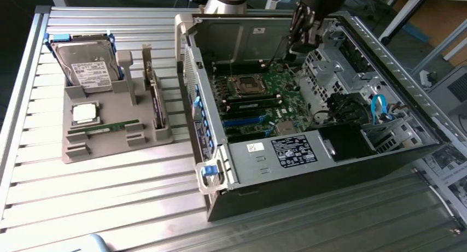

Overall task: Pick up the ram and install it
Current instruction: 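Press down the ram until it locks into place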

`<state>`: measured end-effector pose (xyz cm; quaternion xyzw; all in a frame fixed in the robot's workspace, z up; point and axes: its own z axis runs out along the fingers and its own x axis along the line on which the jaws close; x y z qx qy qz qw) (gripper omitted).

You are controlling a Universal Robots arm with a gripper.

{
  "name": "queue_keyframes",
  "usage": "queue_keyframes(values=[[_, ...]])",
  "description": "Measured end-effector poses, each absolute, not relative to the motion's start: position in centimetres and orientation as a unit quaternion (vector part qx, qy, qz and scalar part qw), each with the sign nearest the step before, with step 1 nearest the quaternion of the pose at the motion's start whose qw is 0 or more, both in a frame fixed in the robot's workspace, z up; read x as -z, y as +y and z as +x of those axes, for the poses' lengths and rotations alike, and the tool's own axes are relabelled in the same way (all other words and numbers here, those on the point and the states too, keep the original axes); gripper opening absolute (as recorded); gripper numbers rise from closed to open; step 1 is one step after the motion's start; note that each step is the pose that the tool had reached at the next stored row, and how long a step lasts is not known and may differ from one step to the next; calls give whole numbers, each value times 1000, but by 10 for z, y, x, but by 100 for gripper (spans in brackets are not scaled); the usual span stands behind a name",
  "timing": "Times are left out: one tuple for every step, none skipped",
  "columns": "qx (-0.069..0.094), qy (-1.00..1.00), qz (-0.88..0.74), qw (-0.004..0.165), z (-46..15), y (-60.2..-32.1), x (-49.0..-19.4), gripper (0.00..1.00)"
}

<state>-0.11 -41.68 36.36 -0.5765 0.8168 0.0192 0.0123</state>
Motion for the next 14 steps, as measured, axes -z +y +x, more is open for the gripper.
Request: queue_keyframes(values=[[-19, 818, -575, 12, -1, -417, -364, 11], [-19, 818, -574, 12, -1, -417, -364, 11], [-19, 819, -573, 12, -1, -417, -364, 11], [-19, 820, -572, 12, -2, -417, -364, 11], [-19, 821, -570, 12, -2, -417, -364, 11], [-19, 822, -569, 12, -2, -417, -364, 11], [-19, 823, -568, 12, -2, -417, -364, 11], [-19, 823, -567, 12, -2, -417, -364, 11], [-19, 824, -566, 12, -2, -417, -364, 11], [-19, 825, -565, 12, -2, -417, -364, 11], [-19, 826, -564, 13, -2, -417, -364, 11], [-19, 826, -563, 13, -2, -417, -364, 11], [-19, 827, -562, 13, -2, -417, -364, 11], [-19, 828, -561, 13, -2, -417, -364, 11]])
